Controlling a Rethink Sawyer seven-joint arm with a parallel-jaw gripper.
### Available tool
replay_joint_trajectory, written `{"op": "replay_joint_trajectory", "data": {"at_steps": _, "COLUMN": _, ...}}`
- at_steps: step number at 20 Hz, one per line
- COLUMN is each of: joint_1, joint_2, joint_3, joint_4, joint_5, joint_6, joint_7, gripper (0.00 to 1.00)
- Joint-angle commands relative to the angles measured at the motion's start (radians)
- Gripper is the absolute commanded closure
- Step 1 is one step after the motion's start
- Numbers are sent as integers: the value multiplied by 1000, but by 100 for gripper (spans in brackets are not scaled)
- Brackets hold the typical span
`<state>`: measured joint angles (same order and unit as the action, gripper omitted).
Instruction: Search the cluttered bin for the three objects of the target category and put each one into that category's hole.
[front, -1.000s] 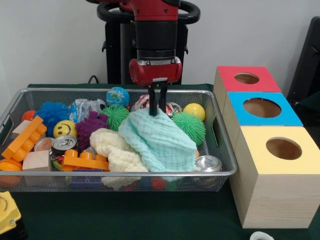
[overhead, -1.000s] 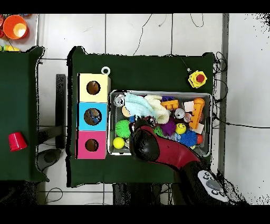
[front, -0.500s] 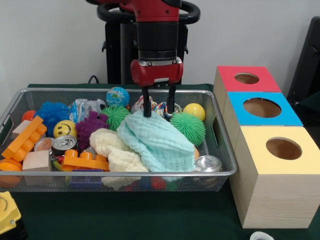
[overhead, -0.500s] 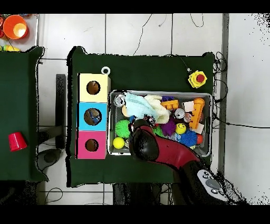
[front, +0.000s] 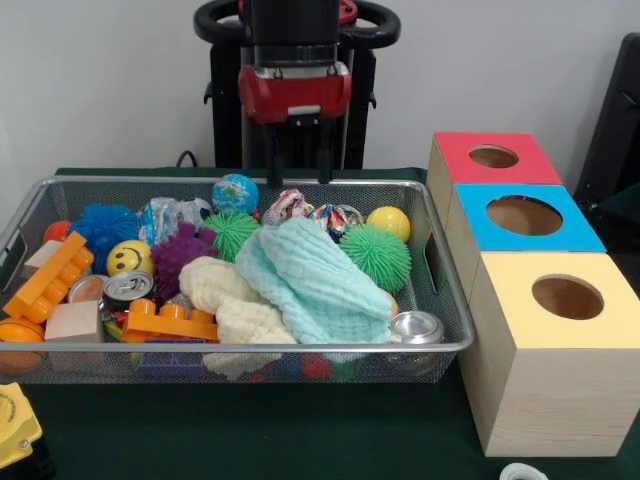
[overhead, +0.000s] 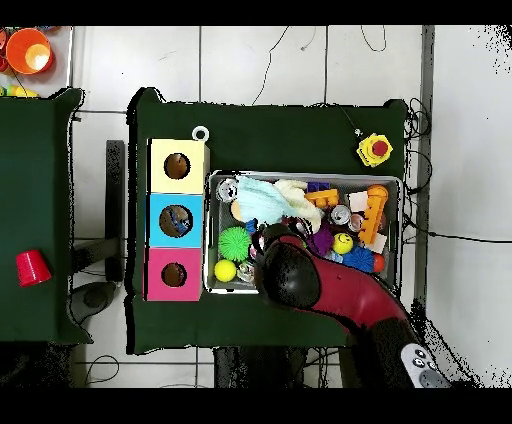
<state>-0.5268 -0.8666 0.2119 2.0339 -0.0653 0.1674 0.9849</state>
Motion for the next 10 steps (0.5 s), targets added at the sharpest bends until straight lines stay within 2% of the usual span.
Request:
{"op": "replay_joint_trajectory", "data": {"at_steps": 1, "joint_1": -80, "joint_2": -39, "joint_3": 99, "joint_4": 47, "joint_5": -52, "joint_6": 135, "joint_7": 54, "gripper": 0}}
{"op": "replay_joint_trajectory", "data": {"at_steps": 5, "joint_1": -146, "joint_2": 56, "joint_3": 135, "joint_4": -12, "joint_5": -101, "joint_6": 149, "joint_7": -14, "gripper": 0}}
{"op": "replay_joint_trajectory", "data": {"at_steps": 10, "joint_1": -213, "joint_2": 124, "joint_3": 169, "joint_4": -86, "joint_5": -156, "joint_6": 216, "joint_7": -91, "gripper": 0}}
